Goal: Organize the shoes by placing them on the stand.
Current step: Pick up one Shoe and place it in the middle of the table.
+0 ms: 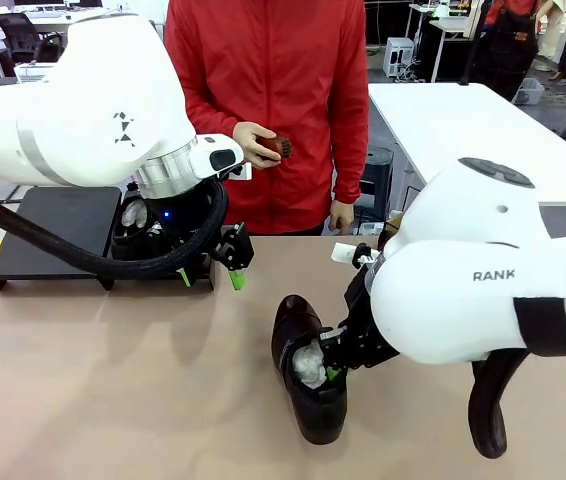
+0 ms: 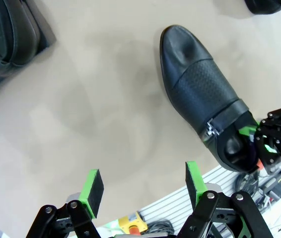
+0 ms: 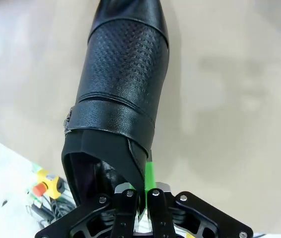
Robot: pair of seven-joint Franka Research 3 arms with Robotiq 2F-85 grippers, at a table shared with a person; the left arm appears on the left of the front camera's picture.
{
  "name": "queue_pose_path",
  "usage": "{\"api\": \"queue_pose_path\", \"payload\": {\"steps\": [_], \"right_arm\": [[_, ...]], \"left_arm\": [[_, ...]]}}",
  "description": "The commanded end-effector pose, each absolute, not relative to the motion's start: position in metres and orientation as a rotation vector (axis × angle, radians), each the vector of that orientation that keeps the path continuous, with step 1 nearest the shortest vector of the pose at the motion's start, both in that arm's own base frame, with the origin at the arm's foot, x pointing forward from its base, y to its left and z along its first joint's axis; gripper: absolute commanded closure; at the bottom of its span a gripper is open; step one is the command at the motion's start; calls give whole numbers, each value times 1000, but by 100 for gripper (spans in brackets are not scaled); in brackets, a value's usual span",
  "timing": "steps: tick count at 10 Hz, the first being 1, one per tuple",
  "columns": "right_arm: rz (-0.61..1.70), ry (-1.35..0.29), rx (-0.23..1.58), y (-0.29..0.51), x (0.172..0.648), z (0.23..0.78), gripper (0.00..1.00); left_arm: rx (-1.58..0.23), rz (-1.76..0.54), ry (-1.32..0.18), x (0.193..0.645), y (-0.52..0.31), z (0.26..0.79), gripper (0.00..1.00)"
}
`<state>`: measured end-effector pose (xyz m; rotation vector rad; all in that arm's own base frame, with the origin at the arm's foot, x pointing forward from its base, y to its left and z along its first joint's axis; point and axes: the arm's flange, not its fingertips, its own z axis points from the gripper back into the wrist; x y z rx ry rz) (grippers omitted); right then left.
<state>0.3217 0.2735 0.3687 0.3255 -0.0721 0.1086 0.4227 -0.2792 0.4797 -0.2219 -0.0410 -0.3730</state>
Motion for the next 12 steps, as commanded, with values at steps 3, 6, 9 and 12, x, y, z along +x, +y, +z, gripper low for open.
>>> {"api": "queue_pose_path", "payload": {"steps": [3, 6, 9, 12], "right_arm": [[46, -158, 448, 283, 329, 349, 98], [41, -125, 432, 283, 333, 344, 63], [46, -124, 449, 278, 329, 347, 17], [31, -121, 421, 255, 318, 368, 0]], "left_arm": [[-210, -381, -42, 423, -277, 482, 14], [-210, -381, -42, 423, -277, 482, 14], [-210, -381, -42, 423, -277, 482, 14], [-210, -381, -42, 423, -277, 482, 14]]}}
